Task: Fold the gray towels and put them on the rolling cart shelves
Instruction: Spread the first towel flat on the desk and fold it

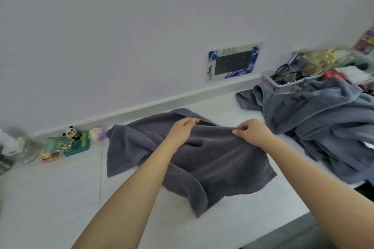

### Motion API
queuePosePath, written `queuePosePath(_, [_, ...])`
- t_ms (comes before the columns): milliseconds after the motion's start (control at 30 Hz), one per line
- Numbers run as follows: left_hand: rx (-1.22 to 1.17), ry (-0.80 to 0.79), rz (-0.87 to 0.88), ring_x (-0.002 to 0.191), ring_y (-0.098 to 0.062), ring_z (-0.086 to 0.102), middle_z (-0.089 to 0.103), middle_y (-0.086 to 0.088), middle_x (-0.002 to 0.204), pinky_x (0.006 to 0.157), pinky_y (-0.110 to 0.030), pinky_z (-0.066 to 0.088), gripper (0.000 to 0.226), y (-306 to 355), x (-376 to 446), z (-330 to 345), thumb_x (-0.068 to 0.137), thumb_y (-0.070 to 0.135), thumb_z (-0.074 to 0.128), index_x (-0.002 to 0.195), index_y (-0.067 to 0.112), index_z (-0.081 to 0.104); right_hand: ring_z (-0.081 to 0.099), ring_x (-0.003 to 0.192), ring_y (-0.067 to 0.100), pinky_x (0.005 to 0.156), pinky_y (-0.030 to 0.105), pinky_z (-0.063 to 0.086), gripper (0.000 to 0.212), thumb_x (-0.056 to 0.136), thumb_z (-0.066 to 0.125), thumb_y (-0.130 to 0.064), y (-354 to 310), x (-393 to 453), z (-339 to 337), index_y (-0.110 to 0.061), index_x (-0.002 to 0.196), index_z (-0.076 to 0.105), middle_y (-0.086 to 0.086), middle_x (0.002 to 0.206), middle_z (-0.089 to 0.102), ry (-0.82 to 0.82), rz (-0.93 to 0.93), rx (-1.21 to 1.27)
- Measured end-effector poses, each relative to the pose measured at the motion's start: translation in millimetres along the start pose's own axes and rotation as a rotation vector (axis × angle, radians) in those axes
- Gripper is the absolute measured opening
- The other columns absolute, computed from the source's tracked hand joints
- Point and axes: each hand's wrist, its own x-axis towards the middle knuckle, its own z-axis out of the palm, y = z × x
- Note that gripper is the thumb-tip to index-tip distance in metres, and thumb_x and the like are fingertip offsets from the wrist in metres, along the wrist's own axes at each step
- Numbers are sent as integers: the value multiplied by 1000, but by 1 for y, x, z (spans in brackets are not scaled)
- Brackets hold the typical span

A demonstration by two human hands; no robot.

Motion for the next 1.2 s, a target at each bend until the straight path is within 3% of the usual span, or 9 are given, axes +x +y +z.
queuePosePath(233, [288,-42,14,126,-20,45,47,-2,141,98,-26,35,40,1,54,78,103,30,30,132,15,52,57,105,29,80,34,44,19,93,55,-31,97,42,-57,-26,105,69,4,113,65,335,133,-169])
queuePosePath(333, [336,-15,-77,128,-26,40,32,-7,144,105,-34,35,42,-21,61,94,101,37,33,137,19,44,46,113,30,92,37,34,28,94,52,-27,123,63,-48,-28,119,63,5,122,58,452,47,-313])
queuePosePath(433, [454,-13,-171,134,-30,28,20,-8,147,112,-42,29,49,-49,59,98,99,44,35,143,22,33,34,122,26,99,36,22,33,94,50,-28,139,74,-16,-30,126,58,-1,134,47,335,-101,-341])
queuePosePath(567, [769,-174,-264,146,-32,0,2,-9,159,119,-48,4,63,-80,50,90,98,55,23,152,31,0,36,128,23,106,36,29,36,96,46,-37,147,73,35,-29,130,54,-2,140,45,24,-203,-264])
queuePosePath(667, [835,-202,-257,146,-30,-4,-1,-5,160,118,-52,3,64,-84,43,86,96,59,18,150,35,-8,24,140,23,112,39,27,47,98,33,-48,151,70,65,-33,143,36,-3,154,27,-213,-169,-296])
queuePosePath(867, [806,-126,-341,146,-27,9,10,-2,160,114,-54,20,68,-102,6,57,93,64,16,151,33,-3,-5,146,21,118,40,0,49,99,22,-50,155,83,83,-38,147,24,1,160,0,-358,-242,-402])
queuePosePath(1000, [877,-7,-407,124,-29,47,48,-10,139,98,-45,42,67,-116,-37,23,95,61,18,140,15,37,-4,146,20,119,40,1,48,98,29,-49,156,93,80,-35,144,32,1,159,3,-391,-272,-390])
queuePosePath(1100, [968,11,-403,98,-25,59,65,-8,107,83,-37,46,61,-119,-66,4,95,61,19,101,14,58,14,144,22,116,42,13,44,97,33,-51,145,88,79,-30,134,47,1,155,24,-333,-277,-520])
queuePosePath(1200, [1093,96,-299,87,-23,61,67,-4,93,75,-34,41,53,-120,-78,4,98,53,25,84,15,59,49,114,29,96,41,39,41,95,37,-49,124,61,95,-20,104,64,4,120,58,-19,-426,-644])
